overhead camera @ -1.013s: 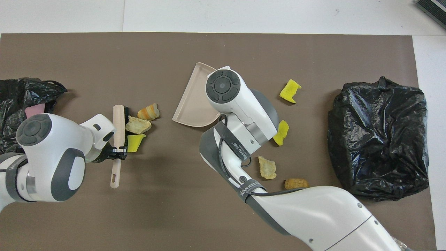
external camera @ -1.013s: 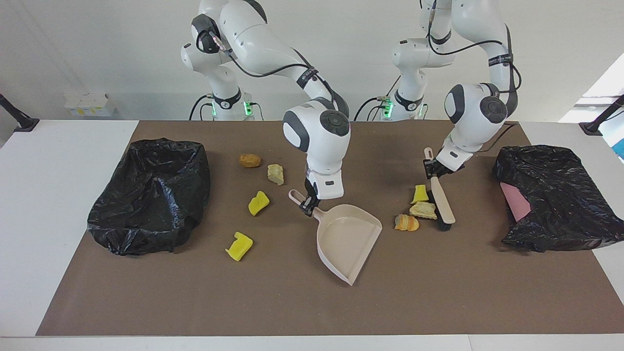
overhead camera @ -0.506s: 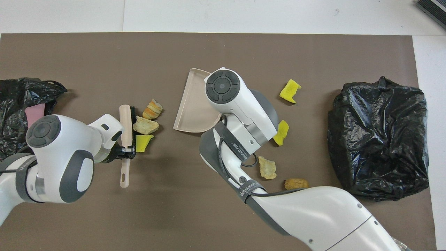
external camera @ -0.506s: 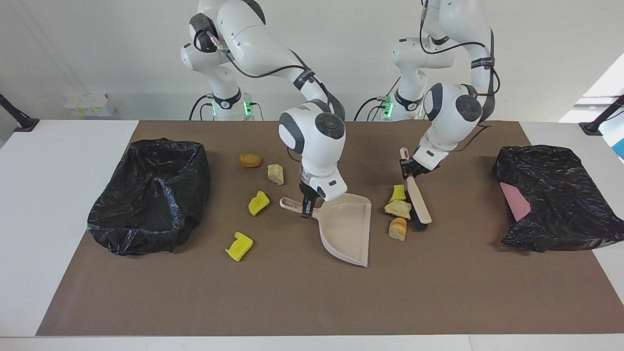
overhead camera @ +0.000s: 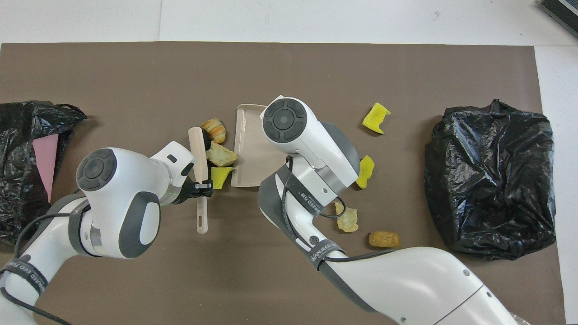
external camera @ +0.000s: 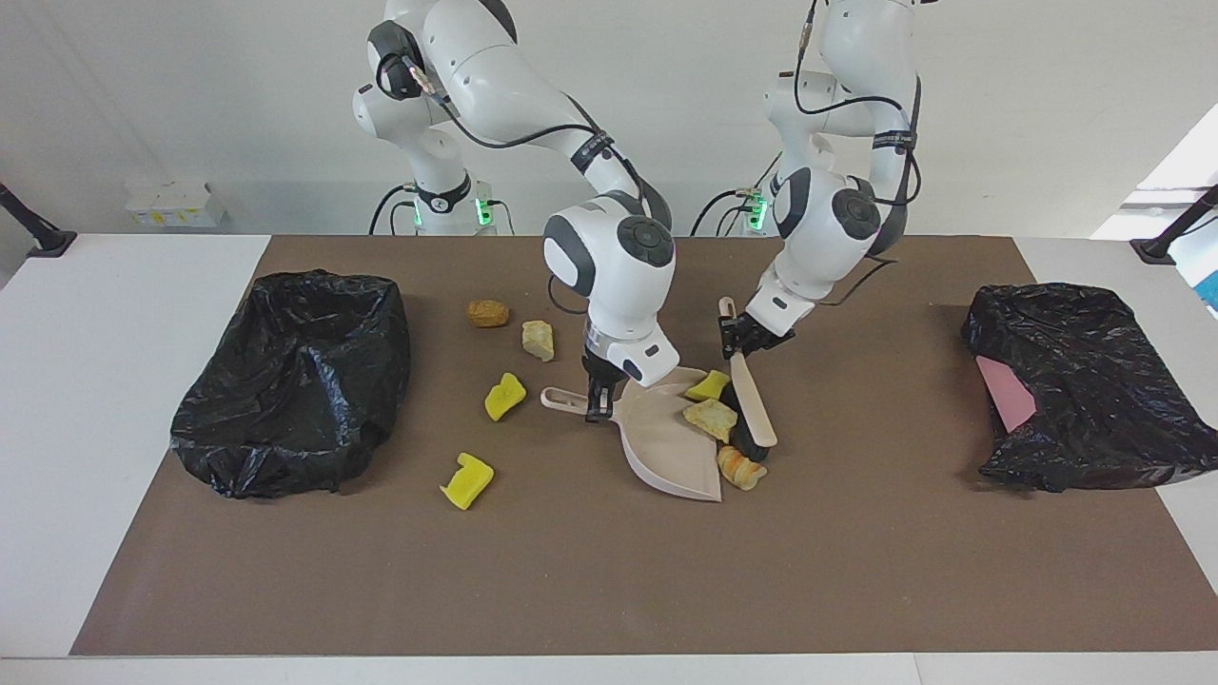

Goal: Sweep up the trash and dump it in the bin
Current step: 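Sweep the crumbs into the dustpan with the brush in the left gripper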

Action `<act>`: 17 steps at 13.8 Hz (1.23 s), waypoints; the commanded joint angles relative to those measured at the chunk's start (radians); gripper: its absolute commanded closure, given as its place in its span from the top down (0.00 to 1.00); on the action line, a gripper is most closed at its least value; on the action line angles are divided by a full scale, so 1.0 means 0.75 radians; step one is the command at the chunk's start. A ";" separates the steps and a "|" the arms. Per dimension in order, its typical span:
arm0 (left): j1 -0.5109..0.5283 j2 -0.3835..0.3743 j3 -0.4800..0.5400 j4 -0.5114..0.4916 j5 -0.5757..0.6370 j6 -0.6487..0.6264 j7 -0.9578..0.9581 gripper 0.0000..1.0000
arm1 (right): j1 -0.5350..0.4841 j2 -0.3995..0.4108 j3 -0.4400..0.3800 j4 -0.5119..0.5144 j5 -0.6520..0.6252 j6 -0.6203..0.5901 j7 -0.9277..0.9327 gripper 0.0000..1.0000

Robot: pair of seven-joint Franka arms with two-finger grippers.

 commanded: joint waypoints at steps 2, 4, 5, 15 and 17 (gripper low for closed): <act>-0.021 0.080 0.023 0.168 -0.025 -0.041 -0.068 0.00 | -0.010 -0.041 0.008 -0.062 -0.051 0.012 -0.045 0.00; 0.018 0.078 0.033 0.231 -0.016 -0.096 -0.072 0.00 | -0.010 -0.039 0.008 -0.060 -0.055 0.012 -0.045 0.00; 0.053 0.080 0.033 0.260 -0.004 -0.125 -0.078 0.00 | -0.010 -0.039 0.008 -0.058 -0.063 0.012 -0.045 0.00; 0.178 0.199 0.033 0.289 0.231 -0.139 -0.034 0.00 | -0.014 -0.039 0.010 -0.060 -0.047 0.014 -0.029 0.00; 0.145 0.264 0.025 0.293 0.233 -0.123 -0.003 0.00 | -0.014 -0.039 0.010 -0.060 -0.047 0.014 -0.029 0.00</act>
